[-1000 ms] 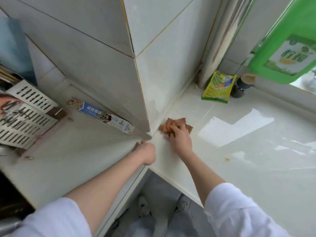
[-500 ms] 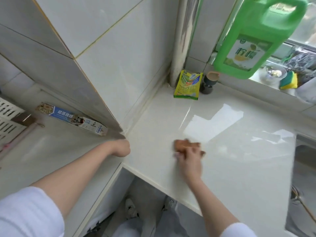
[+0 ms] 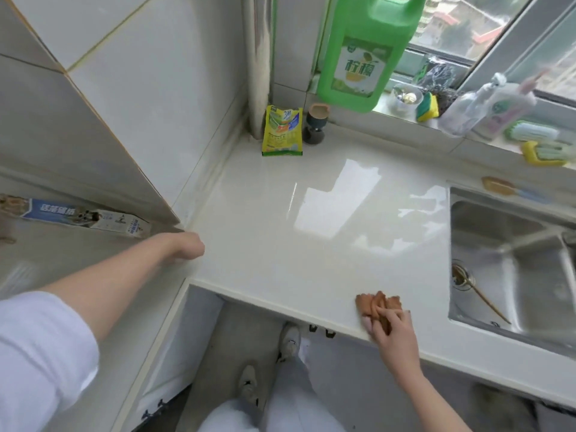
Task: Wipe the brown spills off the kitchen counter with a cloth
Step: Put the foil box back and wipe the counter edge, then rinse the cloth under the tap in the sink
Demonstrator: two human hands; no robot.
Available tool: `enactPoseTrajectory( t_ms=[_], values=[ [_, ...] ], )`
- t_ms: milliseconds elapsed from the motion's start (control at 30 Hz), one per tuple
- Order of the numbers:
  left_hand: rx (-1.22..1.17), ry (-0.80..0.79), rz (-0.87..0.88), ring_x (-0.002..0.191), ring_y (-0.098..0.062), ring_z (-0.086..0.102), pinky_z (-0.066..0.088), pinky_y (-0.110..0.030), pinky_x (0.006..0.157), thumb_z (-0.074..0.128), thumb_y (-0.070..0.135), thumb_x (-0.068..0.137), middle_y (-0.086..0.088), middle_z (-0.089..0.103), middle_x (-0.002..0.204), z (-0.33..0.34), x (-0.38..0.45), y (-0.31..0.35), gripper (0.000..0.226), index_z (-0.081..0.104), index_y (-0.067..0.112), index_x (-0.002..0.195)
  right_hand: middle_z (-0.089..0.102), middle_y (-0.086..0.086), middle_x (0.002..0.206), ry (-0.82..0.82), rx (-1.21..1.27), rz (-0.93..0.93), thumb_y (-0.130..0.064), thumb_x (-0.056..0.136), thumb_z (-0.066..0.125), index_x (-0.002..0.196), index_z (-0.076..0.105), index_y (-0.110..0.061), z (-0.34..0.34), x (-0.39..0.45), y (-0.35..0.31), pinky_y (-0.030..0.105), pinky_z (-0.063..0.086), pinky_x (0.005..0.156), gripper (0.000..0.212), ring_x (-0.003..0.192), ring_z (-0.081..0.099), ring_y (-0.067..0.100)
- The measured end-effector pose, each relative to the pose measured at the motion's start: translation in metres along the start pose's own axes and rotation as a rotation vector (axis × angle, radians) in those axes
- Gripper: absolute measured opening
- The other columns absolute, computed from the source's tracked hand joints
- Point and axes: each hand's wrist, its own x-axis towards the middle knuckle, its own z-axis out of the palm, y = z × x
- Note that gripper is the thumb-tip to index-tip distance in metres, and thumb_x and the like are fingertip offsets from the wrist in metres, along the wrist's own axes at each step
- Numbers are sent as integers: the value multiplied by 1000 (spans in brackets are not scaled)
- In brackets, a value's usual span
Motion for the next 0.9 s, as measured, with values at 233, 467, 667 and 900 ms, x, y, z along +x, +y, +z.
enactPoseTrajectory(
  t_ms=[233,467,667,900],
  values=[
    [19,174,304,143,-33,34,33,-36,114,42,36,97,-17,32,157,52,-51,99,62,33,7,151,69,0,81,118,257,120,-14,90,57,84,67,-28,-39,-19,-18,27,45,60,18,74,66,17],
    [130,59,712,141,-21,39,32,-31,113,45,38,100,-2,40,154,87,-138,242,54,41,16,149,74,7,87,229,552,106,-4,93,55,92,72,-22,-109,-60,-6,48,59,65,25,71,71,25],
    [195,42,864,127,-20,53,40,-25,102,51,36,98,-3,56,141,126,-185,356,47,53,17,140,74,11,80,293,746,157,-6,94,57,100,71,-14,-172,-52,41,51,54,62,17,68,68,30],
    [-75,-118,919,103,-21,65,51,-34,90,49,44,97,-1,72,110,166,-219,513,30,73,26,102,73,11,77,383,869,147,-12,94,63,94,65,-12,-257,5,111,28,49,49,3,67,71,27]
  ],
)
